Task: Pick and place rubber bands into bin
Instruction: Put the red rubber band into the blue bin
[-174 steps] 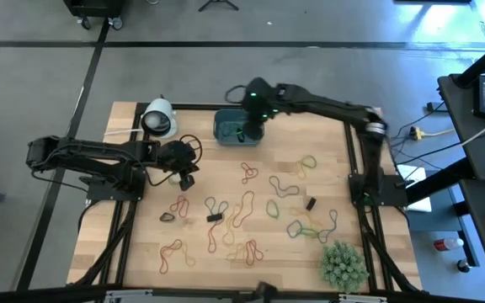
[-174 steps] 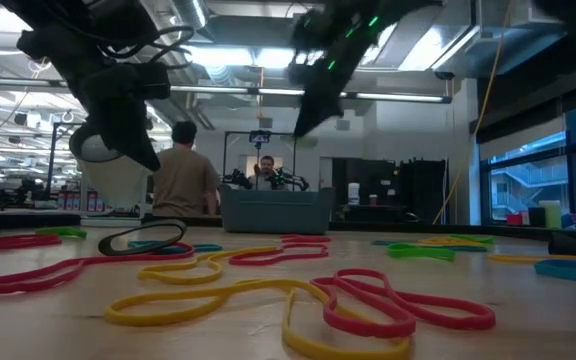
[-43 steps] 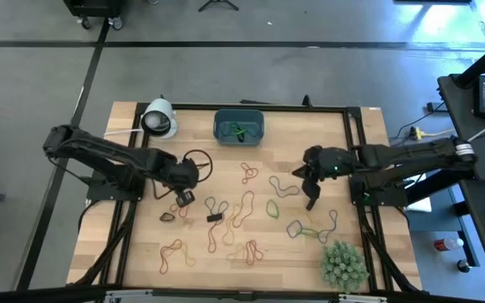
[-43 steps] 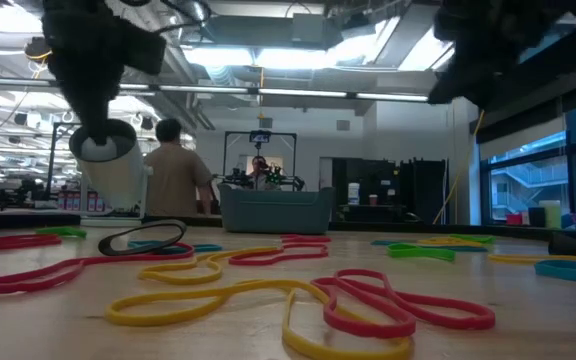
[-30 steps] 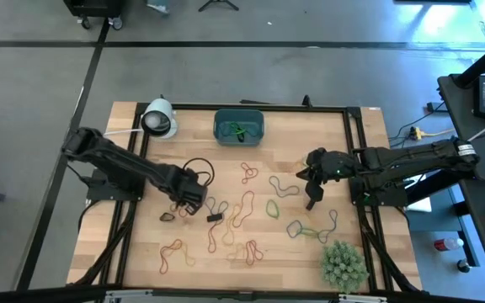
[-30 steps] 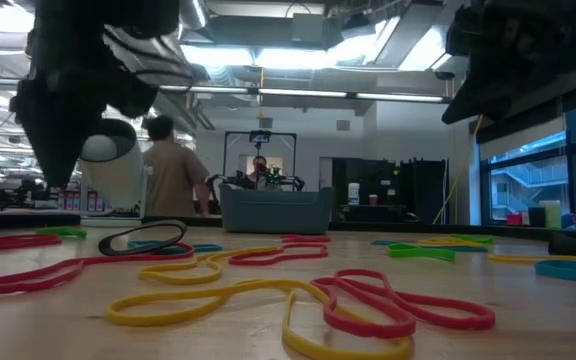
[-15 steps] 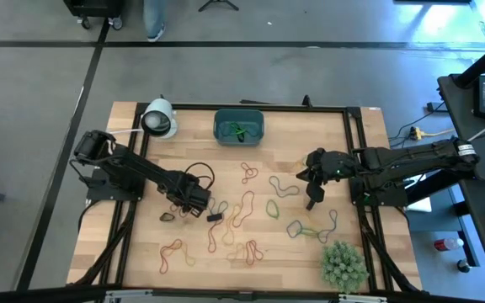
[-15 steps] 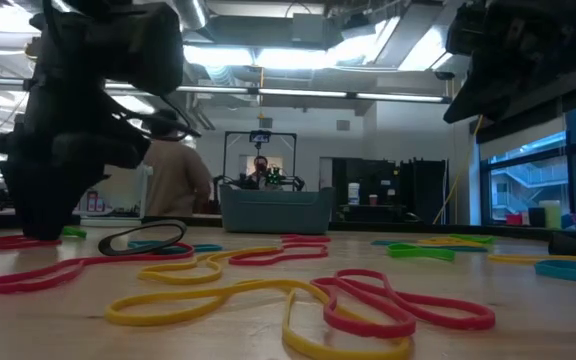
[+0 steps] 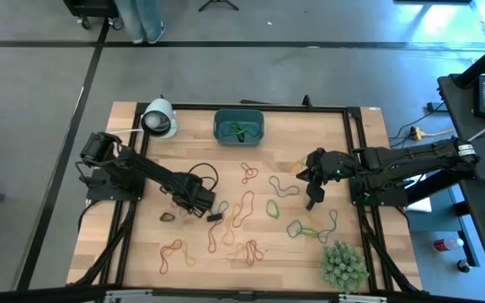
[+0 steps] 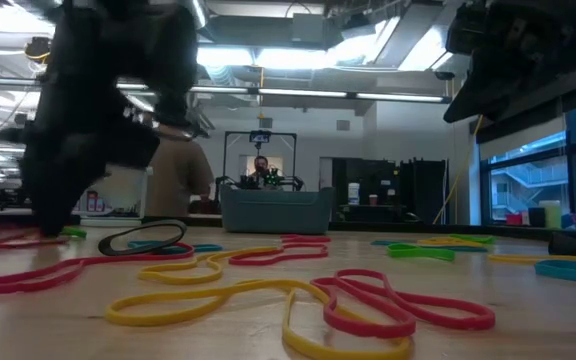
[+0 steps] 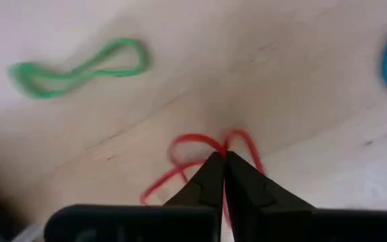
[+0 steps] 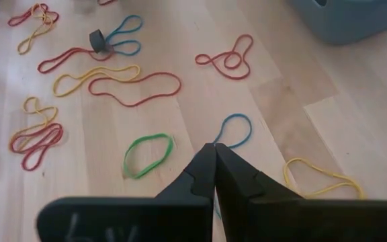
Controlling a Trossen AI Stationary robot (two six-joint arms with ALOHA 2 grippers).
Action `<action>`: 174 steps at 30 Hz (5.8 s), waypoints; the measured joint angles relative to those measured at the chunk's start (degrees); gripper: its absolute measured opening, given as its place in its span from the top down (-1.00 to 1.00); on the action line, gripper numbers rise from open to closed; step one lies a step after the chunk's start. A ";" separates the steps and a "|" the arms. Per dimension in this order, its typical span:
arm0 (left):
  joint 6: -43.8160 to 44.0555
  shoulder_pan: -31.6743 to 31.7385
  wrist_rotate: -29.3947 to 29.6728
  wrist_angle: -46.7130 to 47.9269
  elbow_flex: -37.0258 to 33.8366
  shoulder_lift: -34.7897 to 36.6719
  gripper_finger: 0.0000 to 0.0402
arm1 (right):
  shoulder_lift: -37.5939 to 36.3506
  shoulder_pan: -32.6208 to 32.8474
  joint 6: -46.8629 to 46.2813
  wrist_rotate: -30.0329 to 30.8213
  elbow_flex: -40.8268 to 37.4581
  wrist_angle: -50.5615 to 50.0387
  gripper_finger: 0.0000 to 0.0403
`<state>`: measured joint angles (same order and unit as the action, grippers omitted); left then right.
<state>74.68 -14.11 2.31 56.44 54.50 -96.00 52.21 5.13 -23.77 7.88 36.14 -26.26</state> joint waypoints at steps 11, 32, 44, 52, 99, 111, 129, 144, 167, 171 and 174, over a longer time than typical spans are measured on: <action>-13.85 4.53 14.90 26.46 26.45 0.45 0.99 | 0.20 0.00 1.77 0.08 0.00 1.55 0.93; -79.68 41.25 8.65 -9.73 45.78 -12.67 0.99 | 0.20 -0.08 -6.23 12.93 0.00 2.87 0.93; -87.60 46.66 -0.54 -7.87 48.65 -29.05 0.93 | 0.20 -0.39 -16.71 18.78 0.00 2.60 0.93; -87.92 46.71 -0.51 -8.21 48.74 -29.63 0.56 | 0.20 -0.83 -17.97 18.75 0.00 2.47 0.93; -20.96 -0.76 15.67 -12.84 -15.39 38.78 0.99 | 20.66 8.92 -25.55 13.61 19.12 -7.32 0.99; -30.53 -2.54 12.01 -12.22 -20.63 44.72 0.99 | 55.79 20.15 -36.95 6.39 51.81 -28.16 0.98; -38.02 -2.51 8.06 -12.52 -20.63 45.32 0.99 | 76.60 23.04 -43.43 -5.13 69.66 -29.14 0.44; -38.62 -2.51 8.06 -12.95 -20.63 45.30 0.99 | 83.21 22.86 -44.39 -4.57 70.03 -29.04 0.60; -38.41 -2.44 9.19 -19.35 -20.63 45.29 0.99 | 59.81 9.12 -20.11 3.04 67.54 -49.60 1.00; -37.97 -1.27 10.22 -19.38 -20.63 45.28 0.99 | 55.37 0.99 -12.15 3.04 67.43 -48.23 1.00; -37.97 0.17 10.18 -19.38 -20.63 45.28 0.99 | 54.40 -6.02 -5.08 3.21 67.52 -45.25 1.00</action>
<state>36.71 -13.94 12.49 37.06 33.87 -50.72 106.61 -0.90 -28.85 11.09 103.66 -71.51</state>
